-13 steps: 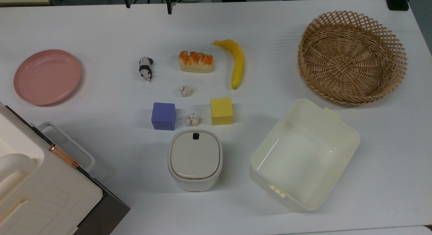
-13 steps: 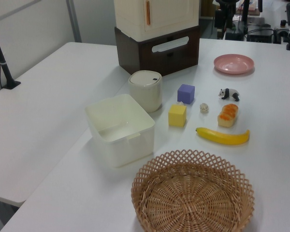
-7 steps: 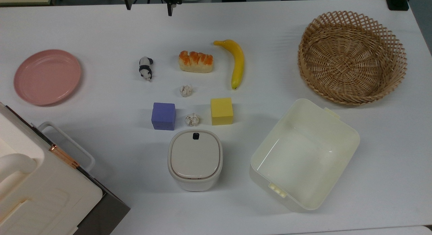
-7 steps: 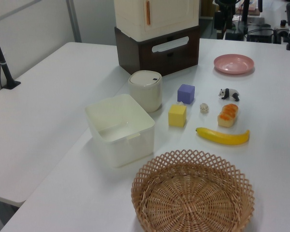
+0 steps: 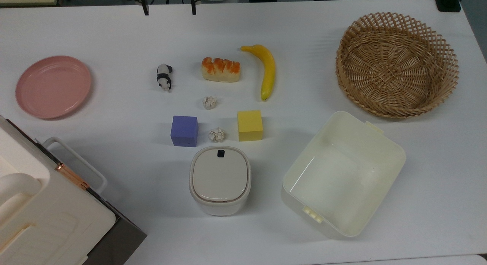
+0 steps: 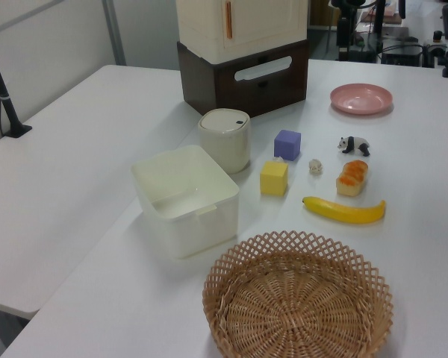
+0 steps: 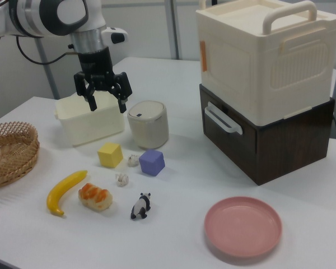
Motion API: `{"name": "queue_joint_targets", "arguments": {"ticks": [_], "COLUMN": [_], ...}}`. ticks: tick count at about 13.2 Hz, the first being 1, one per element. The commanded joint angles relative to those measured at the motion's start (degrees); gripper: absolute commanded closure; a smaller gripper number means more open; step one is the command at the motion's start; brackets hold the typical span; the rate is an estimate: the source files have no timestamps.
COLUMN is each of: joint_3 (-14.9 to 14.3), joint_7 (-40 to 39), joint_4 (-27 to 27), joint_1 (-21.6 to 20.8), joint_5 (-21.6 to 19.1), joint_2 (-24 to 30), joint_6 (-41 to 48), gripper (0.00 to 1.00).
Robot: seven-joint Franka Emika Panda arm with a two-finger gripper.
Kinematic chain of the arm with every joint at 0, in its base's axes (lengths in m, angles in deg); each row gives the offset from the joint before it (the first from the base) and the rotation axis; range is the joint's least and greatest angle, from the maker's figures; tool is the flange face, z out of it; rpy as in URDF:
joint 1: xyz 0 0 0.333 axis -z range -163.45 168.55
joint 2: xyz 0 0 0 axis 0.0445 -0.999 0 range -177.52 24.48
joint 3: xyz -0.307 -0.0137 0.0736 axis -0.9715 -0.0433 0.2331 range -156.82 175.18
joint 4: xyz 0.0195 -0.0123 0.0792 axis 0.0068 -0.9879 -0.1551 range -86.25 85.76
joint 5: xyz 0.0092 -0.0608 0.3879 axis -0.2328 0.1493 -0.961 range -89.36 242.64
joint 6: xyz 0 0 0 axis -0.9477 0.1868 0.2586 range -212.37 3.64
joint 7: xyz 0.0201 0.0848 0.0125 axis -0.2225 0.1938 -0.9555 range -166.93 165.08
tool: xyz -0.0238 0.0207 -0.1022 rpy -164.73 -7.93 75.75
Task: Put the bread in the basket
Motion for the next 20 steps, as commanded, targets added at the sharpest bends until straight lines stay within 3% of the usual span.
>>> {"name": "queue_joint_targets", "arguments": {"ticks": [1, 6, 8, 12, 14, 16, 20], "joint_3": [-0.38, -0.38, -0.29, -0.38, -0.38, -0.38, -0.38], "joint_7": [-14.94, -36.68, -42.3, -43.73, -44.09, -44.09, -43.56], "joint_4": [-1.52, -3.36, -8.17, -21.61, -24.09, -25.86, -25.86], "joint_1": [-1.98, -6.02, -6.46, -9.79, -11.55, -13.49, -14.64], "joint_5": [0.02, 0.11, 0.02, 0.63, 1.33, 4.58, 9.15], "joint_2": [-1.02, -1.46, -0.67, -0.14, -2.06, -5.83, -11.21], "joint_6": [-0.33, -0.68, -3.13, -15.6, -19.39, -22.9, -26.69], "gripper": [0.0, 0.0, 0.0, 0.0, 0.0, 0.0, 0.0]}}
